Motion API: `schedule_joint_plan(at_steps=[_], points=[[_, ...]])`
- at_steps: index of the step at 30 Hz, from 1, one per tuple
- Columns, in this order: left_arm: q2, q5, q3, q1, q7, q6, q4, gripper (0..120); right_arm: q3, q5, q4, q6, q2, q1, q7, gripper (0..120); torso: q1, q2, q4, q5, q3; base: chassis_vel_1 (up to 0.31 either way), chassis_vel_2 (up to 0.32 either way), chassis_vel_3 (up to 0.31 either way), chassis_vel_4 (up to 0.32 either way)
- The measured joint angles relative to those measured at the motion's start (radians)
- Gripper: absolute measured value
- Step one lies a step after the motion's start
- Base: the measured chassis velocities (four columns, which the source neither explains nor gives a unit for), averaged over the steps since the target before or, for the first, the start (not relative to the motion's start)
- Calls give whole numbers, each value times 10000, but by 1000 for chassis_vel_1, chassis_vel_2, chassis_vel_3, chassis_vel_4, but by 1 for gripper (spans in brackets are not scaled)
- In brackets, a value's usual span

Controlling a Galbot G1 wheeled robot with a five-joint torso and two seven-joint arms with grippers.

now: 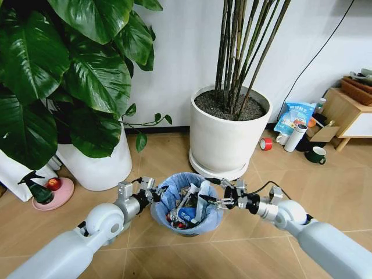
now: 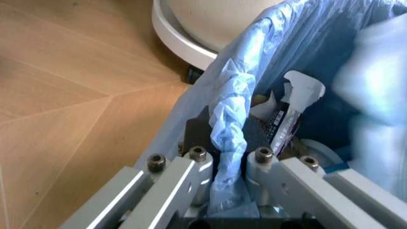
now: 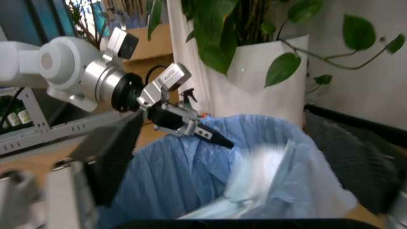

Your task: Pick up the trash bin and place the garbage on the floor into it.

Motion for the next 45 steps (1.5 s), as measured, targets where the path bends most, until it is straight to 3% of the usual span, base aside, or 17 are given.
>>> schedule_joint_plan(at_steps=[10, 27, 28, 31, 32, 34, 35, 37, 39, 45], points=[[87, -41, -256, 90, -41, 14, -34, 1, 933, 51, 293, -32, -434, -741, -19, 100, 0, 0, -1, 0, 1, 0, 0, 0, 0], [631, 95, -1321, 1092, -29, -58, -275, 1, 3357, 60, -89, 269, -45, -2479, 725, 100, 0, 0, 0, 1, 1, 0, 0, 0, 0], [805, 157, -1719, 1463, -21, -114, -406, 1, 4198, -111, -431, 364, 301, -2884, 1028, 100, 0, 0, 4, 0, 0, 0, 0, 0, 0], [933, 214, -2110, 1810, -1, -184, -512, 1, 5030, -192, -651, 333, 619, -3372, 1234, 100, 0, 0, 3, 4, 1, 0, 0, 0, 0], [999, 225, -2285, 1937, 12, -221, -528, 1, 5880, -462, -627, 346, 919, -3918, 1737, 100, 0, 0, 8, 8, 0, 0, 0, 0, 0], [1189, 320, -2444, 2031, 184, -370, -342, 1, 8121, -1424, -75, 443, 1840, -5578, 3348, 100, 0, 0, -6, -6, 0, 0, 0, 0, 0], [1189, 320, -2444, 2031, 184, -370, -342, 1, 8121, -1424, -75, 443, 1840, -5578, 3348, 100, 0, 0, -6, -6, 0, 0, 0, 0, 0], [1230, 460, -3053, 2600, 294, -458, -378, 1, 9030, -2127, 130, 796, 2588, -6401, 4081, 100, 0, 0, -16, -6, -1, 0, 0, 0, 0], [1226, 660, -3841, 3401, 376, -536, -521, 1, 9430, -2426, 163, 950, 3340, -6900, 4228, 100, -1, 1, -4, 2, -2, 0, 0, 0, 0], [1094, 994, -5126, 4691, 560, -637, -679, 1, 9632, -2430, 262, 884, 4511, -7364, 4319, 100, -1, 0, 4, 1, -1, 0, 0, 0, 0]])
